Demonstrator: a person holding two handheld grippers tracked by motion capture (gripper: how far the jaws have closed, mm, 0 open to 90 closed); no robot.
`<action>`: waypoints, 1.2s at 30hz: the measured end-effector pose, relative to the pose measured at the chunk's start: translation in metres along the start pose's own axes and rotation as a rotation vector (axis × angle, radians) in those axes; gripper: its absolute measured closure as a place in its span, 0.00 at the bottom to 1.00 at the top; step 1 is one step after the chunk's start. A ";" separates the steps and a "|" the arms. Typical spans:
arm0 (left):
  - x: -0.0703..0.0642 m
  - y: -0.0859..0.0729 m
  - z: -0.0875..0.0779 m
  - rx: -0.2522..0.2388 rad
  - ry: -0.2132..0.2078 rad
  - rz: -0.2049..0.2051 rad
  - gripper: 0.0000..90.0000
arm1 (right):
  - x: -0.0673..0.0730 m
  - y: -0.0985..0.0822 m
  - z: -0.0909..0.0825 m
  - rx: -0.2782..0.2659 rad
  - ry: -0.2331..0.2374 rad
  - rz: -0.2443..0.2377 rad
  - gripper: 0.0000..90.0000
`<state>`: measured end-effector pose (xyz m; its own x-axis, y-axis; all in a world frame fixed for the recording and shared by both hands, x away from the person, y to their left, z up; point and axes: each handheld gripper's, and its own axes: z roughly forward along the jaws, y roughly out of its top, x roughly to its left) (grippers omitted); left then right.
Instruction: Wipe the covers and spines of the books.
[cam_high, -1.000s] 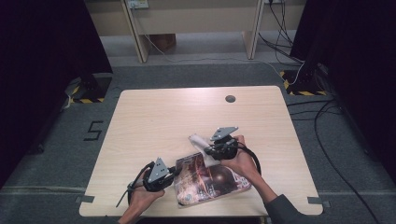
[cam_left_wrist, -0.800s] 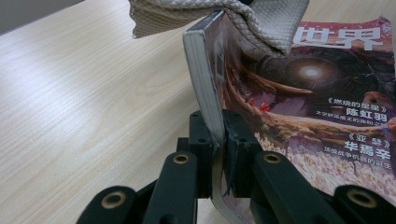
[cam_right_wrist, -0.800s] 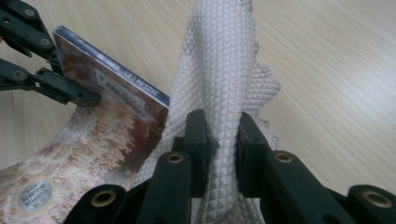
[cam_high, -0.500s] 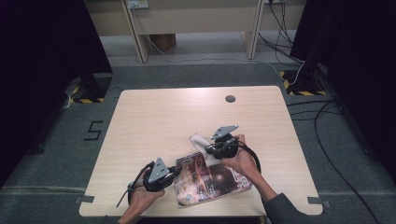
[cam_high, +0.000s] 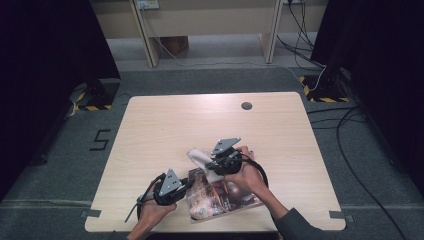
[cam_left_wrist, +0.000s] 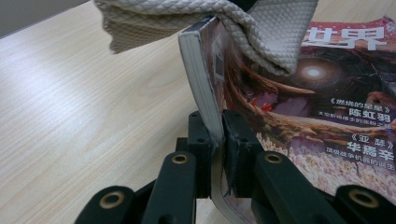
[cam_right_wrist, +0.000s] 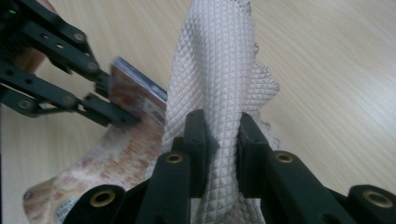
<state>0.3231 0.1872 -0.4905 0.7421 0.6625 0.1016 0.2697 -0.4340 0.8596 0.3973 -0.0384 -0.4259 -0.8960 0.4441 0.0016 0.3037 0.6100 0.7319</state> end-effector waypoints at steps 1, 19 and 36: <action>0.000 0.000 0.000 -0.001 0.000 0.000 0.91 | 0.002 0.002 0.000 -0.003 0.008 -0.008 0.87; -0.003 0.002 0.001 -0.004 0.012 0.023 0.91 | 0.022 0.019 0.001 0.001 0.033 -0.078 0.87; -0.005 0.004 0.002 -0.009 0.014 0.034 0.91 | 0.027 0.020 -0.001 0.012 0.032 -0.079 0.86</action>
<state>0.3216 0.1809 -0.4889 0.7423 0.6558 0.1378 0.2391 -0.4512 0.8598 0.3788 -0.0155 -0.4106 -0.9270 0.3735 -0.0340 0.2355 0.6503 0.7223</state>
